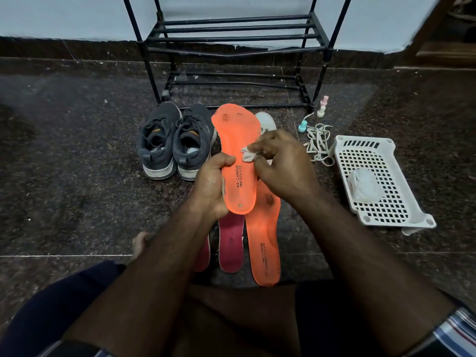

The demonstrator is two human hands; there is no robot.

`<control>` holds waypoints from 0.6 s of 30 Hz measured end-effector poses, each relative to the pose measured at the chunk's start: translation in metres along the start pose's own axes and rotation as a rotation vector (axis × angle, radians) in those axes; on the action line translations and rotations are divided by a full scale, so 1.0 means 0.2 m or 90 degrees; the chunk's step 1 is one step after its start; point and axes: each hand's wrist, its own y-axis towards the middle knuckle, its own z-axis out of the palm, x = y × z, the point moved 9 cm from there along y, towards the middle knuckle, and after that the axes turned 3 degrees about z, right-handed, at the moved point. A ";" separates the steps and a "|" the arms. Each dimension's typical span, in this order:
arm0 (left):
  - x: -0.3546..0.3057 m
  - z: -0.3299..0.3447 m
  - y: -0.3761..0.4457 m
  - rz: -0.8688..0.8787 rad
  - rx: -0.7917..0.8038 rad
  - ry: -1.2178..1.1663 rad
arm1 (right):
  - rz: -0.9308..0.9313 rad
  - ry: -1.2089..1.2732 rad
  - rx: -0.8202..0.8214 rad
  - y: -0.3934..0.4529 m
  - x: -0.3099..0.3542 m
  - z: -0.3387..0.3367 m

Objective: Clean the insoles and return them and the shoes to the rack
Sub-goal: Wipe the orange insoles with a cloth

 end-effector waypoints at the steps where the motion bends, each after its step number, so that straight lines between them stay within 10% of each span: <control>1: 0.00 0.00 0.00 -0.008 0.002 -0.001 | 0.014 0.001 0.018 -0.01 -0.01 0.02; 18: -0.03 -0.09 0.02 0.066 -0.081 0.093 | 0.043 -0.026 0.092 -0.09 0.01 0.08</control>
